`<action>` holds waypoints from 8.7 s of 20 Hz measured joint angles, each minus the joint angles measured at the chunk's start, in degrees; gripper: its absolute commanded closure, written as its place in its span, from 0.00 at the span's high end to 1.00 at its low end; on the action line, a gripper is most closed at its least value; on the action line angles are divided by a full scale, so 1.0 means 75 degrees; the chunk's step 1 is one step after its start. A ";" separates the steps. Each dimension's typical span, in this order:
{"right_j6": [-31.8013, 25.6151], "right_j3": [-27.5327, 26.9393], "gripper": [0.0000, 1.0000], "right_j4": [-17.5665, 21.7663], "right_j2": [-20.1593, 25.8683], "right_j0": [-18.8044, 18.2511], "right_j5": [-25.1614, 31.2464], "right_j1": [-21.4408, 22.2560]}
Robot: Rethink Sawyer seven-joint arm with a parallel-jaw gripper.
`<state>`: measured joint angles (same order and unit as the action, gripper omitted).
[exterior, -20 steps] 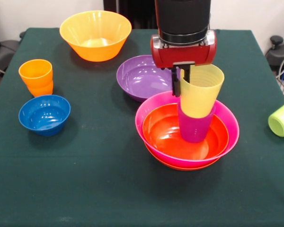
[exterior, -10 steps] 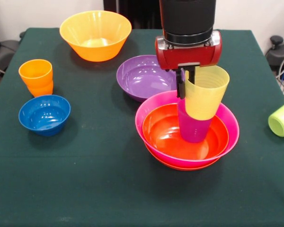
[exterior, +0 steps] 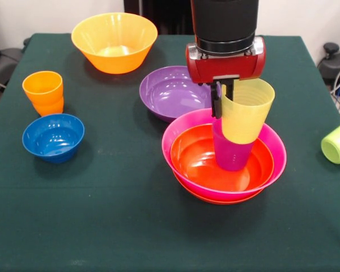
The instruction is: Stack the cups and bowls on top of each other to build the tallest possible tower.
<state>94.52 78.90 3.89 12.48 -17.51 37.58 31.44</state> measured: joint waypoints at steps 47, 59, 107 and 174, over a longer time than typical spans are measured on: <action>0.0000 -0.0319 0.00 0.0003 -0.0053 0.0155 0.0785 0.0171; 0.0000 -0.0430 0.00 0.0003 -0.0053 0.0155 0.0785 0.0162; 0.0000 -0.0436 0.00 0.0690 -0.0215 0.0106 0.0761 -0.0020; 0.0000 0.0534 0.00 0.0387 0.0427 -0.0495 0.0565 0.0334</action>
<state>94.52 82.90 6.79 15.68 -21.22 41.82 33.94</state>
